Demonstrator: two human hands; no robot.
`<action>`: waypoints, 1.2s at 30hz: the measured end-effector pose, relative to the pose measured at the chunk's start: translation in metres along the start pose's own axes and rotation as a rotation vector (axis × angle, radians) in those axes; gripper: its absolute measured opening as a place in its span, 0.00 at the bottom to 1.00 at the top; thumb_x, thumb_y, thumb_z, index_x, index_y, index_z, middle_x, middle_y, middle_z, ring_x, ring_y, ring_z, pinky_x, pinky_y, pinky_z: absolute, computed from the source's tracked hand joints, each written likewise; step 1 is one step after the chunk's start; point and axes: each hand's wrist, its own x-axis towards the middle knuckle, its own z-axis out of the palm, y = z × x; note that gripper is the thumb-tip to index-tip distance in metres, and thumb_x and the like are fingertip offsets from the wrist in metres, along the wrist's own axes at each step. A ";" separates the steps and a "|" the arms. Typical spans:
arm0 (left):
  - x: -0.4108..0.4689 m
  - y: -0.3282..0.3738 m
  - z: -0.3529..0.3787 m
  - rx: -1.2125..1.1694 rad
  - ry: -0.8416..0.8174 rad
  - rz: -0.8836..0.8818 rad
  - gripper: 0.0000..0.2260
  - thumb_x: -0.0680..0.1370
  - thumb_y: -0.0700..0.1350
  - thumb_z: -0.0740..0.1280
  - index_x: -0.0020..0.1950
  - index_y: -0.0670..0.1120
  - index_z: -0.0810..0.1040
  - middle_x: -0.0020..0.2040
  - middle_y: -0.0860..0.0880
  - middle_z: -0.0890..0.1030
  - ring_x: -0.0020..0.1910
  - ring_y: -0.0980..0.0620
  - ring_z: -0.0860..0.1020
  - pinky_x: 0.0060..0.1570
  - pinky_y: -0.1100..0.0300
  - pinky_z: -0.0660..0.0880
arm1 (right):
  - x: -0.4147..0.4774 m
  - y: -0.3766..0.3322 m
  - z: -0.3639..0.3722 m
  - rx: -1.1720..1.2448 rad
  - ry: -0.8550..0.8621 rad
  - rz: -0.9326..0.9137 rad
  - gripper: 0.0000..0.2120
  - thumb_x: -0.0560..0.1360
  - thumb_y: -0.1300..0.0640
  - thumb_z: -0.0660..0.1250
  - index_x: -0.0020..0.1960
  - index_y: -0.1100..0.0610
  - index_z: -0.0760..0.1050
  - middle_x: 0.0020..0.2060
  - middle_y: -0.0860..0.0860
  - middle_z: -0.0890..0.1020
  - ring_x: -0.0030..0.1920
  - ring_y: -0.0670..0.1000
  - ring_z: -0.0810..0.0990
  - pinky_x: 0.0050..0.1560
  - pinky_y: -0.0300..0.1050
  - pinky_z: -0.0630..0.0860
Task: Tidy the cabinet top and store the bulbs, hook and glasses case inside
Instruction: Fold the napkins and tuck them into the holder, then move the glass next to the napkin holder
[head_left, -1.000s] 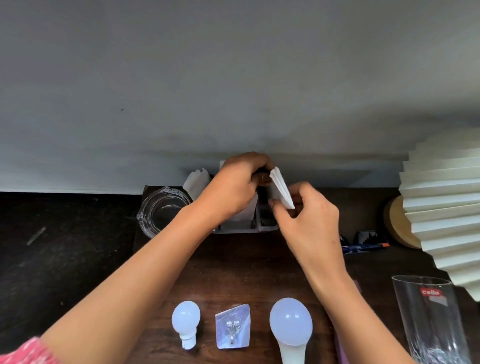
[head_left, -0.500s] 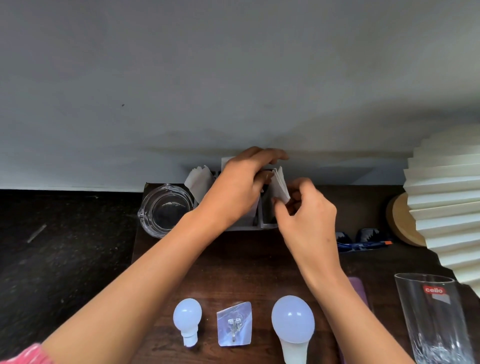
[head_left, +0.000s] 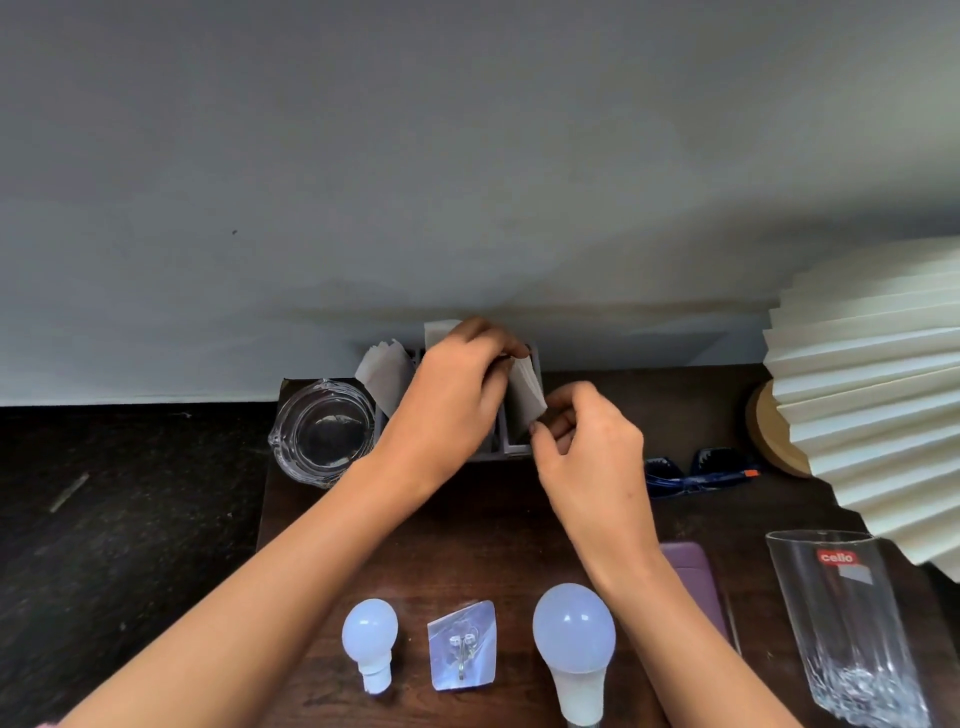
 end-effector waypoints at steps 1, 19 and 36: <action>-0.002 0.001 0.001 0.010 0.031 -0.008 0.08 0.75 0.34 0.62 0.51 0.41 0.79 0.50 0.44 0.79 0.51 0.48 0.77 0.50 0.69 0.67 | -0.002 0.001 -0.001 -0.001 -0.012 0.005 0.07 0.72 0.60 0.66 0.49 0.55 0.72 0.42 0.51 0.77 0.39 0.50 0.77 0.42 0.51 0.79; -0.079 0.109 0.122 -0.358 -0.105 -0.180 0.03 0.77 0.41 0.62 0.50 0.48 0.74 0.45 0.51 0.78 0.39 0.58 0.76 0.44 0.63 0.73 | -0.107 0.079 -0.086 -0.150 0.398 0.130 0.09 0.72 0.65 0.63 0.49 0.55 0.73 0.45 0.49 0.78 0.46 0.51 0.75 0.47 0.46 0.73; -0.094 0.151 0.231 -0.601 -0.325 -0.624 0.31 0.74 0.55 0.65 0.73 0.50 0.56 0.66 0.44 0.74 0.64 0.45 0.73 0.63 0.45 0.72 | -0.104 0.206 -0.136 0.105 0.076 0.399 0.28 0.73 0.45 0.62 0.68 0.56 0.63 0.64 0.56 0.71 0.64 0.56 0.69 0.66 0.55 0.67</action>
